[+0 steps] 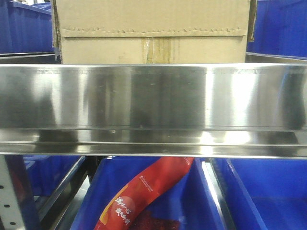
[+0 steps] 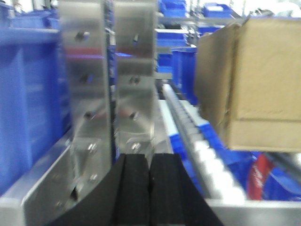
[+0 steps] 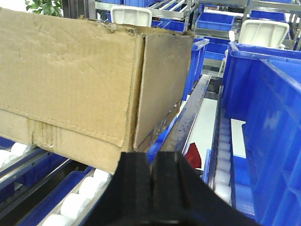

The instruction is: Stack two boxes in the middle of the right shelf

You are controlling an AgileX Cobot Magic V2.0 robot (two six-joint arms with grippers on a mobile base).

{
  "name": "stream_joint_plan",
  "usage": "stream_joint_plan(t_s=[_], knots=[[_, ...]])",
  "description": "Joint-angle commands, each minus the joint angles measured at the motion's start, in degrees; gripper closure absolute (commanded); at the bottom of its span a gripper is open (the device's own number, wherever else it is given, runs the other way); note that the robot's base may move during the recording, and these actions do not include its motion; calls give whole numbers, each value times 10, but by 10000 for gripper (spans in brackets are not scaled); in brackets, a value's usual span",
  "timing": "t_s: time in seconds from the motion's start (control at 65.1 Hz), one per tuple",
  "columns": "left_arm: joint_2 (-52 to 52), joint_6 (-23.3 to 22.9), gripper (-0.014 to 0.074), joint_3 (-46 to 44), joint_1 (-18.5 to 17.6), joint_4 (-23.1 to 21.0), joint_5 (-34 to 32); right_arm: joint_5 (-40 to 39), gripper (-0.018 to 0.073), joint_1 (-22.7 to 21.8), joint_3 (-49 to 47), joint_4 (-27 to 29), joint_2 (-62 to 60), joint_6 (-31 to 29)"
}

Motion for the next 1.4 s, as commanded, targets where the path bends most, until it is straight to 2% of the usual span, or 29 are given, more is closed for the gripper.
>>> stream_joint_plan(t_s=[0.0, 0.138, 0.184, 1.091, 1.244, 1.382], knots=[[-34, 6, 708, 52, 8, -6, -60, -15, 721, -2, 1, -5, -3, -2], [-64, 6, 708, 115, 9, -6, -148, -15, 721, -2, 1, -5, -3, -2], [-64, 6, 708, 115, 9, -6, -95, -15, 721, -2, 1, -5, -3, -2], [-64, 6, 708, 115, 9, -6, -103, -8, 721, -2, 3, -3, -4, -2], [-64, 6, 708, 115, 9, -6, -103, -10, 721, -28, 37, -3, -56, -2], [-64, 6, 708, 115, 9, -6, -103, -13, 721, -89, 94, 1, -131, -2]])
